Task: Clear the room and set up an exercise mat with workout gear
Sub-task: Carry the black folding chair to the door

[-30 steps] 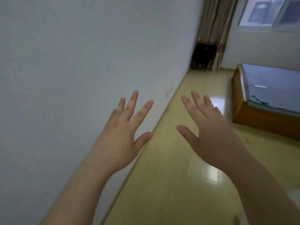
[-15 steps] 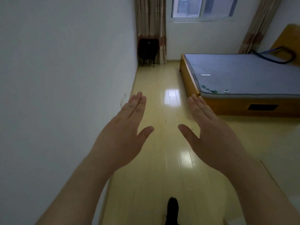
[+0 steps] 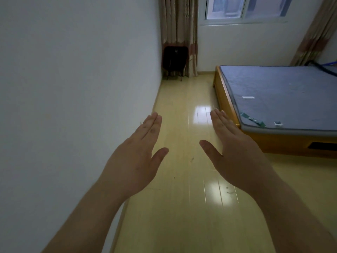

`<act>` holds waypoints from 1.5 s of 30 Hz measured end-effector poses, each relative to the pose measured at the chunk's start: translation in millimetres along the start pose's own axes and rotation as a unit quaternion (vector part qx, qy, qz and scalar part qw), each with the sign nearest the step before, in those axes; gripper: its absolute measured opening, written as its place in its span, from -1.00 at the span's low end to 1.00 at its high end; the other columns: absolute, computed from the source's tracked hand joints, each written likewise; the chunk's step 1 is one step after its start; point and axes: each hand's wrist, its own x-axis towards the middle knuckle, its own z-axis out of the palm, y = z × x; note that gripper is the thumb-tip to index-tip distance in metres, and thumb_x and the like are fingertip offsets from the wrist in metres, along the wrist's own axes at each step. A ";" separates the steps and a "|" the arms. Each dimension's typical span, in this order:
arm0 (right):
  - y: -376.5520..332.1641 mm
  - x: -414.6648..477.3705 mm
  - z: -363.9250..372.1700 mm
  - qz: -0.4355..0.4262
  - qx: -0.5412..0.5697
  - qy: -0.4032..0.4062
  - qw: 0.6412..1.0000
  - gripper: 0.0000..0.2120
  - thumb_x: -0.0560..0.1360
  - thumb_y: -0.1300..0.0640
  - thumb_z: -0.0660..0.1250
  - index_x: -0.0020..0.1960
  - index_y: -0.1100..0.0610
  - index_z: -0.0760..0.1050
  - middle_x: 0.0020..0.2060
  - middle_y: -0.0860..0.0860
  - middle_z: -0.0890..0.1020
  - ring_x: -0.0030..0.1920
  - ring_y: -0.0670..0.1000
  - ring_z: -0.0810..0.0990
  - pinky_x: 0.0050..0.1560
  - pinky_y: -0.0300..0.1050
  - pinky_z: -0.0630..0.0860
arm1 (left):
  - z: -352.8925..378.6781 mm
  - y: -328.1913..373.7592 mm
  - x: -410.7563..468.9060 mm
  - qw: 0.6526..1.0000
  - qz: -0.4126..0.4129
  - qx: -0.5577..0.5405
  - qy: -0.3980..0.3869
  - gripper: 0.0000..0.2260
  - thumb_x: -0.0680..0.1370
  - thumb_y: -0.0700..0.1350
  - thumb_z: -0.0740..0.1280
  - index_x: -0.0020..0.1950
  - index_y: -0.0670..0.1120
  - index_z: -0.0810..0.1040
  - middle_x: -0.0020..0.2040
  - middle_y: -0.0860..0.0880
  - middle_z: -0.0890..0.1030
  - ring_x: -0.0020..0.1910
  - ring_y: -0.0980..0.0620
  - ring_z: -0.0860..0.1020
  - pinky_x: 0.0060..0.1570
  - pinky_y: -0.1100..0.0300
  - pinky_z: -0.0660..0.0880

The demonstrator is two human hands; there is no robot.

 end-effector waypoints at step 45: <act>543.9 1036.9 126.4 -0.106 -0.257 -0.048 0.959 -0.39 0.67 -0.14 0.01 0.61 0.17 0.11 0.59 0.10 0.17 0.59 0.10 0.13 0.51 0.12 0.15 | 302.3 -287.9 1125.4 0.930 0.316 0.189 0.000 -0.44 0.65 0.04 0.13 0.59 -0.19 0.19 0.58 -0.15 0.23 0.56 -0.05 0.22 0.47 -0.03 0.24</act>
